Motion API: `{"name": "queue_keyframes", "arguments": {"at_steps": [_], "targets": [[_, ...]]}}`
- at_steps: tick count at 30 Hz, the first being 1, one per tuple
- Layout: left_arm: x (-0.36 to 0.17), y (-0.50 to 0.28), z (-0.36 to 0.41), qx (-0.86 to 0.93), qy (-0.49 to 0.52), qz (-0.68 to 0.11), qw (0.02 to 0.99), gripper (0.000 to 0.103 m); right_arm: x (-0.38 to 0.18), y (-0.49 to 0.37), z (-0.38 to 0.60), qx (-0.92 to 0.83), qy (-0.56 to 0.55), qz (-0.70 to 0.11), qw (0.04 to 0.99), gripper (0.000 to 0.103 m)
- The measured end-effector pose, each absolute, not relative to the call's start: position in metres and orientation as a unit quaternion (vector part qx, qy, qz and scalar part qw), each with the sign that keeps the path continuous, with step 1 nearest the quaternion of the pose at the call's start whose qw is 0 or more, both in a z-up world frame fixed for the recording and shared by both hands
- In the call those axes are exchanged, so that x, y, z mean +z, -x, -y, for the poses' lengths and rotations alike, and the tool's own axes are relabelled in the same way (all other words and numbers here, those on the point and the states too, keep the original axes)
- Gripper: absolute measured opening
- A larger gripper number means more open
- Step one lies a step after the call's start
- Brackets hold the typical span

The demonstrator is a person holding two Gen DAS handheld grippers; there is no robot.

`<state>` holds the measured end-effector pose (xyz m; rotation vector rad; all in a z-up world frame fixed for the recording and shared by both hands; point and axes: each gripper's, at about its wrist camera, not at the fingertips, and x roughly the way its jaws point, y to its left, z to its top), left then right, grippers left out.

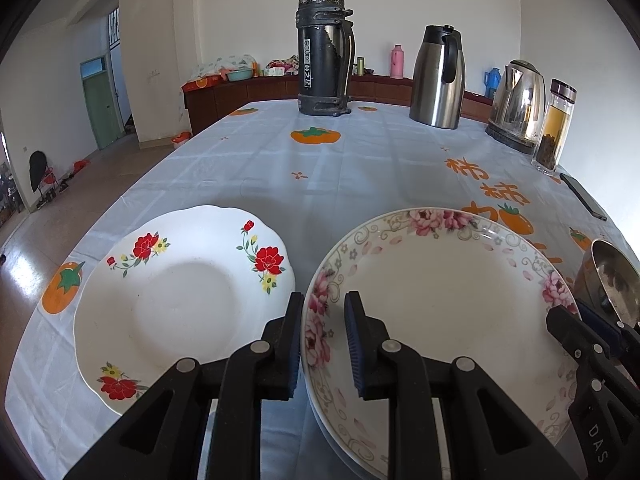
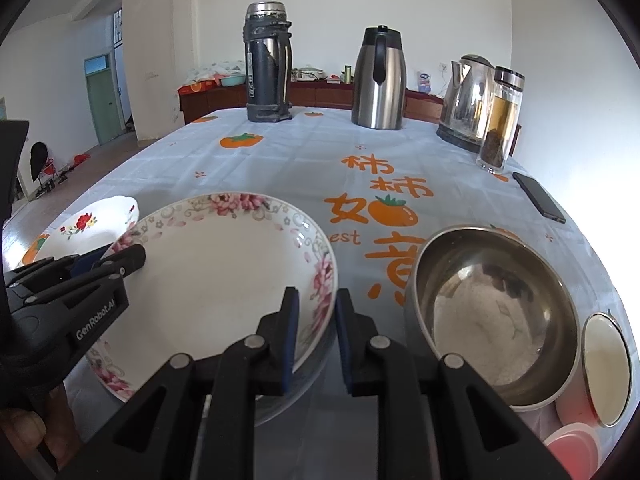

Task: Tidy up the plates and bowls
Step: 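Lower the pink-floral plate onto the blue-patterned plate with the left tool, then open the left tool and release the stacked plate rim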

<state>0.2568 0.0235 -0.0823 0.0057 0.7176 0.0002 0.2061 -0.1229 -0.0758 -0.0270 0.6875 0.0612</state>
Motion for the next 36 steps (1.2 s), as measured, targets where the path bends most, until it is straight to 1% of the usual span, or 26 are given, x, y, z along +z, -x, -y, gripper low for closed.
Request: {"name": "queue_keyframes", "arguments": {"at_steps": [15, 17, 19, 24, 27, 30, 34, 35, 36], "targets": [[-0.085, -0.256, -0.020, -0.004, -0.015, -0.361, 0.932, 0.024, -0.078, -0.204, 0.124, 0.039, 0.027, -0.343, 0.938, 0.020], [-0.085, -0.255, -0.020, -0.004, -0.016, -0.361, 0.932, 0.025, -0.077, -0.205, 0.123, 0.040, 0.028, -0.343, 0.938, 0.023], [-0.085, -0.256, -0.022, -0.008, -0.012, -0.361, 0.932, 0.029, -0.077, -0.204, 0.121, 0.042, 0.033, -0.344, 0.938, 0.027], [-0.083, -0.254, -0.027, -0.017, 0.005, -0.358, 0.934, 0.031, -0.075, -0.201, 0.122, 0.046, 0.029, -0.332, 0.942, 0.028], [-0.081, -0.252, -0.031, -0.028, 0.021, -0.351, 0.936, 0.032, -0.072, -0.195, 0.117, 0.046, 0.042, -0.316, 0.947, 0.045], [-0.080, -0.250, -0.034, -0.033, 0.031, -0.345, 0.938, 0.032, -0.070, -0.191, 0.111, 0.047, 0.057, -0.306, 0.949, 0.045], [-0.078, -0.248, -0.036, -0.034, 0.038, -0.338, 0.940, 0.033, -0.068, -0.191, 0.116, 0.047, 0.045, -0.301, 0.951, 0.046], [-0.077, -0.247, -0.036, -0.033, 0.040, -0.336, 0.940, 0.035, -0.068, -0.190, 0.117, 0.048, 0.043, -0.300, 0.952, 0.046], [-0.077, -0.247, -0.037, -0.027, 0.039, -0.335, 0.941, 0.045, -0.068, -0.190, 0.117, 0.050, 0.041, -0.298, 0.952, 0.046]]}}
